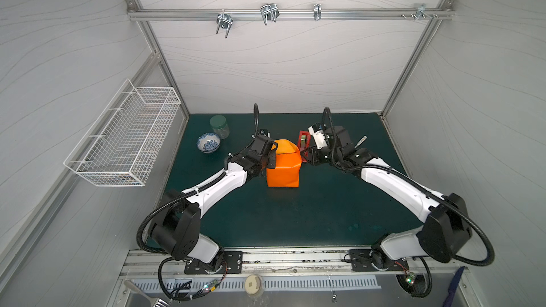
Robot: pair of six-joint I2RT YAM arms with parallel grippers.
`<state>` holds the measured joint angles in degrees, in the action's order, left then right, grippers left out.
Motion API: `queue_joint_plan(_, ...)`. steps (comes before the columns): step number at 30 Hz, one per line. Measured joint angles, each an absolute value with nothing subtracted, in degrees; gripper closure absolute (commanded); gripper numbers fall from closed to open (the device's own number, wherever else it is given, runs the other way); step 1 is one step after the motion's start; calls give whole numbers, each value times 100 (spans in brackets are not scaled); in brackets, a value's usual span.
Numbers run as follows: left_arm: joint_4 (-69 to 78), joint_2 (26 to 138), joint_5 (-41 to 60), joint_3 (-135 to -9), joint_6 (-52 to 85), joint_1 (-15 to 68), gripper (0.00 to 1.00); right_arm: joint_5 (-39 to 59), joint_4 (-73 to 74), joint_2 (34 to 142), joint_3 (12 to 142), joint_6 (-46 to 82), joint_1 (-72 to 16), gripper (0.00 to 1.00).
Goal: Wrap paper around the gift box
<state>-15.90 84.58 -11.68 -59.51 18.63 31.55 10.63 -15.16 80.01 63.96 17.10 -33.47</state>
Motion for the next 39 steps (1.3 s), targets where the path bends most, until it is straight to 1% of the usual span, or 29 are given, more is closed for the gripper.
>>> queue_joint_plan(6,-1555,8455,-1146,-5940,1863,3155,100,1702,-1319,8219,6326,2025,-2685,57)
queue_joint_plan(12,-1553,8455,-1111,-5937,1881,3155,100,2132,-1157,9030,6563,2222,-2659,54)
queue_joint_plan(17,-1553,8447,-1085,-5935,1883,3155,100,2346,-1072,9397,6643,2298,-2779,54)
queue_joint_plan(24,-1555,8423,-1066,-5916,1885,3155,100,2447,-930,9415,6643,2399,-3127,54)
queue_joint_plan(30,-1555,8399,-1052,-5898,1887,3155,100,2434,-891,9441,6643,2412,-3240,53)
queue_joint_plan(36,-1555,8396,-1050,-5896,1887,3155,100,2401,-965,9356,6639,2349,-2926,48)
queue_joint_plan(39,-1555,8392,-1050,-5889,1885,3155,100,2189,-969,8958,6449,2196,-2742,44)
